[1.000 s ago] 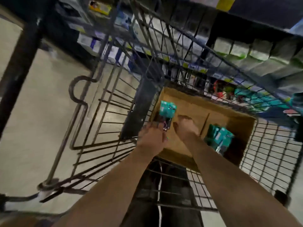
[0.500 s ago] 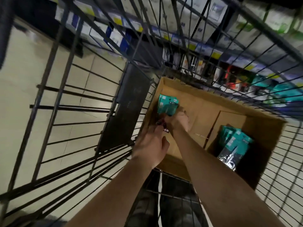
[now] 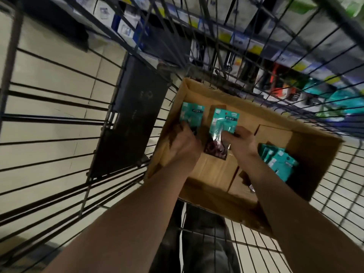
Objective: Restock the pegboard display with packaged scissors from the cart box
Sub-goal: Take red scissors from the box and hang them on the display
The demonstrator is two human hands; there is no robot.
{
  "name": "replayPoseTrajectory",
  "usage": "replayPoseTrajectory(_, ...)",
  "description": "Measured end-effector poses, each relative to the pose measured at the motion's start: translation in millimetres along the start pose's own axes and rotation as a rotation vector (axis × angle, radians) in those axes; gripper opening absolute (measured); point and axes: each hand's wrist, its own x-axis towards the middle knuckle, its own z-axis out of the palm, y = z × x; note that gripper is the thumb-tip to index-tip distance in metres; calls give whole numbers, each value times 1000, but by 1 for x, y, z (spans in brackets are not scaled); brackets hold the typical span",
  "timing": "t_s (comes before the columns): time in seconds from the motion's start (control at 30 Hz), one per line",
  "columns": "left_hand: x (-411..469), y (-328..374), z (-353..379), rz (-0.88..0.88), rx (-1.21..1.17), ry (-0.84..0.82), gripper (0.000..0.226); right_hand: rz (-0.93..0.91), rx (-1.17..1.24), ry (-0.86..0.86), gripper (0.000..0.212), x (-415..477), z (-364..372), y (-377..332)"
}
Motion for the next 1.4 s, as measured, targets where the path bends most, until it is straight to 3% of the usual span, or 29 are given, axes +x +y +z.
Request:
replayPoseTrajectory(0.17,17,-1,24,-38,167,121,77,1,35,-86,24,6,-13,8)
replayPoseTrajectory(0.3,18,0,23,-57,106,183,78,0,72,-113,28,8,-14,10)
replayPoseTrajectory(0.53,16,-7,6,-73,-429,-12,40,31,125,-117,27,-8,-26,1)
replayPoseTrajectory(0.7,-5,-10,-22,-71,-475,-103,37,11,123,-125,31,-35,-44,-14)
replayPoseTrajectory(1.07,-112,-18,-124,176,-479,-212,35,78,279,51,37,-164,-80,-44)
replayPoseTrajectory(1.27,-187,-3,-173,417,-405,-276,38,-5,352,221,21,-284,-96,-61)
replayPoseTrajectory(1.4,-248,16,-192,608,-338,-280,39,-99,417,363,45,-327,-126,-28)
